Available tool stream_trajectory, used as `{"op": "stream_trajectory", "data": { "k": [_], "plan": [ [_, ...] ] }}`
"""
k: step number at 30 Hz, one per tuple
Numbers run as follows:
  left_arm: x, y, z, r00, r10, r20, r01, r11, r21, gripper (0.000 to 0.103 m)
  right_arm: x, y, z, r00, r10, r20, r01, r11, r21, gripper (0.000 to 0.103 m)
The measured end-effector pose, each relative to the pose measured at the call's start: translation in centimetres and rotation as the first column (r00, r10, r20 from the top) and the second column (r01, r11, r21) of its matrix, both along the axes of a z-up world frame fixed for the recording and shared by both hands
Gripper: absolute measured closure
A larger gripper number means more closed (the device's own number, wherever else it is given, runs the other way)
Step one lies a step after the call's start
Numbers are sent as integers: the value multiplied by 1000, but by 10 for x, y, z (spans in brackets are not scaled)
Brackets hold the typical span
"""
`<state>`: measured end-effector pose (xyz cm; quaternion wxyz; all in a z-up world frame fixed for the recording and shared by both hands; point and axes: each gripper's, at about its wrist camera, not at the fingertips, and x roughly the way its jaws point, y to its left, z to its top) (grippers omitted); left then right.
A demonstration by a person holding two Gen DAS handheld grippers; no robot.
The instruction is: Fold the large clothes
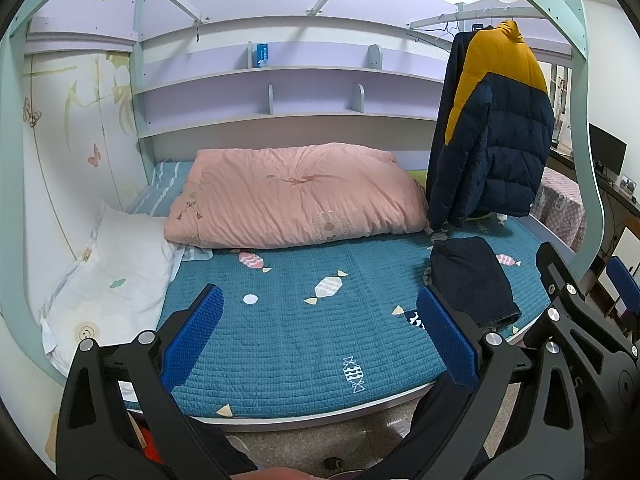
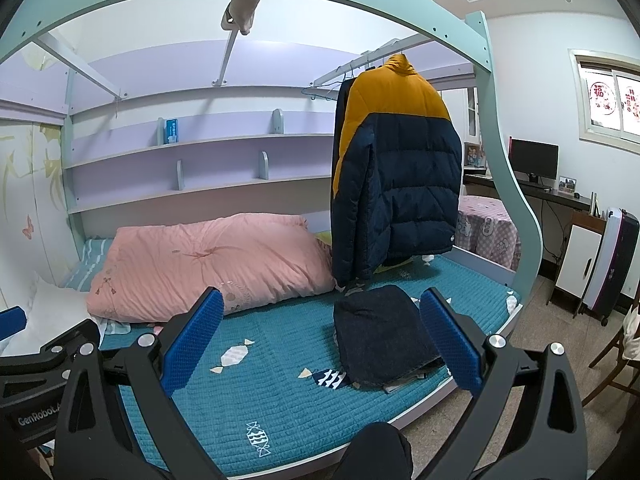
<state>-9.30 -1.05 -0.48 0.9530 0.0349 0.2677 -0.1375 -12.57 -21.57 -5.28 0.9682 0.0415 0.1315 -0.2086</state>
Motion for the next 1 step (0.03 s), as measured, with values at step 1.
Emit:
{"op": "stream_trajectory", "data": {
  "k": [1],
  "plan": [
    [0,0,0,1000,0,-1,0,1000,-1,5,0,0,0,1000,0,0,0,1000,0,8]
  ]
}}
